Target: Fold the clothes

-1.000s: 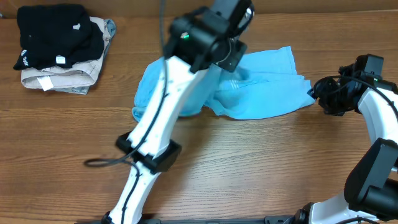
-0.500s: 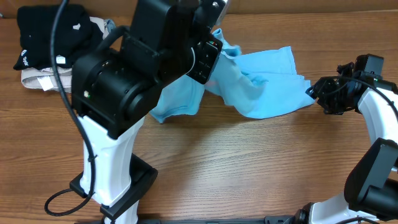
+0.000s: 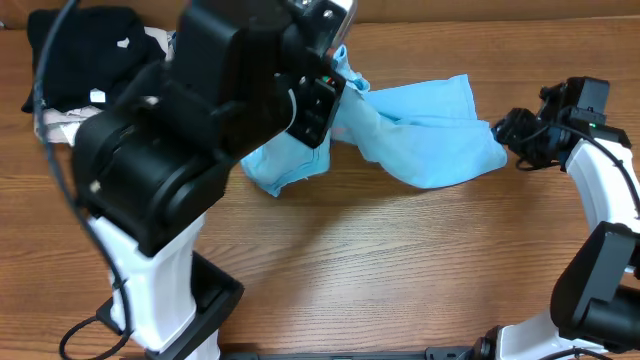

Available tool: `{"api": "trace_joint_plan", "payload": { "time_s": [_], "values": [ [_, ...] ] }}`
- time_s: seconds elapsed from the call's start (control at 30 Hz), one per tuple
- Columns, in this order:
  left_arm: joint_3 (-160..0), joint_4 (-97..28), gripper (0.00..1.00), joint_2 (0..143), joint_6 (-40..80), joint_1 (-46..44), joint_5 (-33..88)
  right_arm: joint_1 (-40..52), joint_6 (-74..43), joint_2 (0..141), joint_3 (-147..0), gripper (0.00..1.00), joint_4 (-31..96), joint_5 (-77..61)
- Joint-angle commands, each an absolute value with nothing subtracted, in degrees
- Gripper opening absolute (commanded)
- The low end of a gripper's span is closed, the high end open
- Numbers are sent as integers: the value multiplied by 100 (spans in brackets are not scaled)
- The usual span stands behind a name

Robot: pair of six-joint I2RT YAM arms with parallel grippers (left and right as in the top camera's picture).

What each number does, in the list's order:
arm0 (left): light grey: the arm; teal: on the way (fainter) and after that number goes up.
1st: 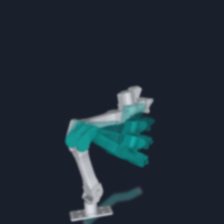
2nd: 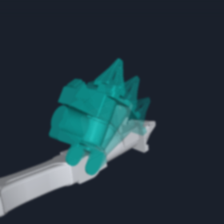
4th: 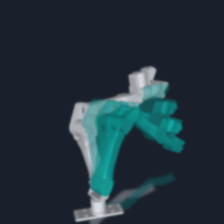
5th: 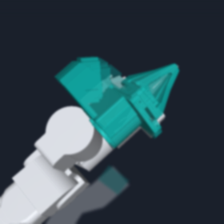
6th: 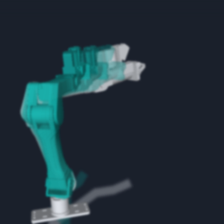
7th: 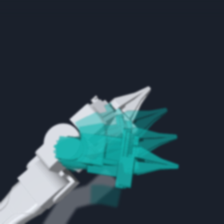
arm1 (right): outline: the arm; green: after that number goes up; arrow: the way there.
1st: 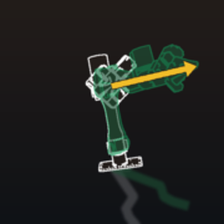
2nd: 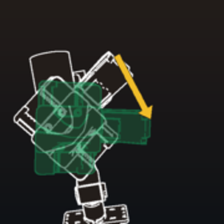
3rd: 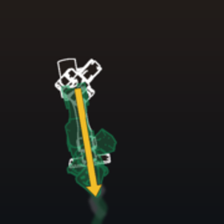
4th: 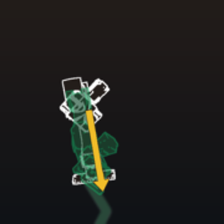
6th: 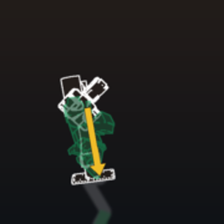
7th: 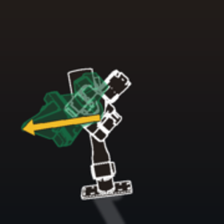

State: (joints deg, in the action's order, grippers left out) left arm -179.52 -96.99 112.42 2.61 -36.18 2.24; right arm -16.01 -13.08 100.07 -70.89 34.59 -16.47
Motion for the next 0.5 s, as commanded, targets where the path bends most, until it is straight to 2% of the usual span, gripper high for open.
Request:
{"api": "trace_joint_plan", "payload": {
  "time_s": [0.0,0.13,0.27,0.47],
  "values": [
    [-17917,-9679,4,11074,174,-3645,803,-1433,-1372,10296,-7050,55,3164,-1522],
    [-17506,-9679,4,11098,172,-3640,698,-1229,-1369,10744,-7050,56,2867,-1372],
    [-16899,-9679,4,11126,172,-3640,489,-1138,-1365,11124,-7050,61,2655,-1345],
    [-16035,-9679,4,11126,172,-3623,355,-1081,-1282,11227,-7050,64,2292,-574]
  ]
}}
